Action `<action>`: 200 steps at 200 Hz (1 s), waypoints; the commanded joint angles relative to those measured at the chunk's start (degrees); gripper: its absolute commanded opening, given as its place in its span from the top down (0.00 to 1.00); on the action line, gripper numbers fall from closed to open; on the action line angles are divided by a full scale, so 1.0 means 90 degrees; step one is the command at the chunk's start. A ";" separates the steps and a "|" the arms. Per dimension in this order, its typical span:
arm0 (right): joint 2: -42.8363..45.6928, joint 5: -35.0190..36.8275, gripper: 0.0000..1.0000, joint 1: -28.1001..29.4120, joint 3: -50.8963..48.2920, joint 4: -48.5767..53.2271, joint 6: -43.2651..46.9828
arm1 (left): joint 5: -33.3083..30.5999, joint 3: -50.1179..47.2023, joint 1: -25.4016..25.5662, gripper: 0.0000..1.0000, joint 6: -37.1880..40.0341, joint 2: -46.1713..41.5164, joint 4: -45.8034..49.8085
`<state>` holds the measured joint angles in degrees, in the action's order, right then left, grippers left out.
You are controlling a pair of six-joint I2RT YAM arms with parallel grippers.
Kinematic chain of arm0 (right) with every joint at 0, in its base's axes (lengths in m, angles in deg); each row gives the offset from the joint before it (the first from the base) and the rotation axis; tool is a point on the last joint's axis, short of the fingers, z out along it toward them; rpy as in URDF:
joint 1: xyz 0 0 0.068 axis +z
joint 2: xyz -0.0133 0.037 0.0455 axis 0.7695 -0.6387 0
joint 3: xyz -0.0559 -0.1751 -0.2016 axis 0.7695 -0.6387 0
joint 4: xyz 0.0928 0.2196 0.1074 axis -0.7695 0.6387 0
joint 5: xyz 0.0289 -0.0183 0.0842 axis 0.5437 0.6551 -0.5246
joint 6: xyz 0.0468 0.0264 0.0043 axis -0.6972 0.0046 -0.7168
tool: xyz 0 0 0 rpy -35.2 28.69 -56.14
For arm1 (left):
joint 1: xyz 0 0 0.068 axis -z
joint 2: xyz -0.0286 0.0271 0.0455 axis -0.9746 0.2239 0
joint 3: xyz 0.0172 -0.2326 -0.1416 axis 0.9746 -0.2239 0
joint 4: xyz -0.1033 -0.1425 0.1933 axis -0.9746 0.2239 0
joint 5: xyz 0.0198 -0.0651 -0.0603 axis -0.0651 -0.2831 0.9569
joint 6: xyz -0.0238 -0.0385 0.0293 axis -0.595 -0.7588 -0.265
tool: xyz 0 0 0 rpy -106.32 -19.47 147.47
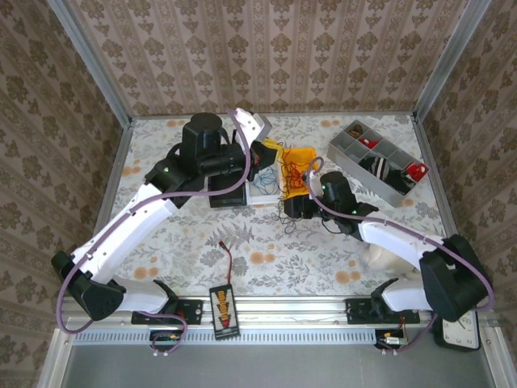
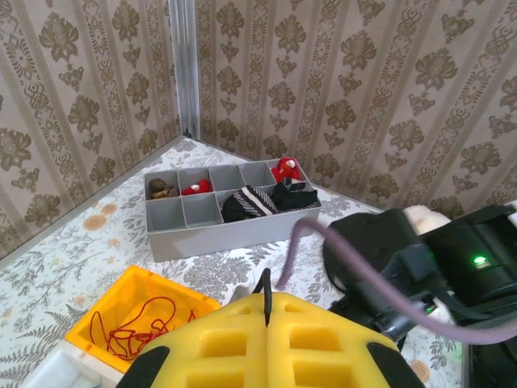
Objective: Untangle the cables
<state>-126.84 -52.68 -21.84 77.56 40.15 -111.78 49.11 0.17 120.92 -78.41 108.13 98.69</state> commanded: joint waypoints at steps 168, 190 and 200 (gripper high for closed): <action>0.0079 0.0220 0.55 -0.0250 -0.0454 0.0577 0.0191 | -0.0054 -0.0981 -0.1124 1.00 -0.1106 -0.1286 -0.1825; 0.0148 0.0112 0.45 0.0030 -0.0238 0.0586 0.0322 | 0.0163 -0.0896 -0.1051 1.00 -0.0995 -0.1268 -0.1686; 0.0172 0.0054 0.40 0.0135 -0.0130 0.0574 0.0361 | 0.0224 -0.0866 -0.1018 1.00 -0.0955 -0.1273 -0.1645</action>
<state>-126.97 -49.42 -22.56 72.84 44.81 -110.66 47.07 -10.12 110.86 -87.20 96.74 83.72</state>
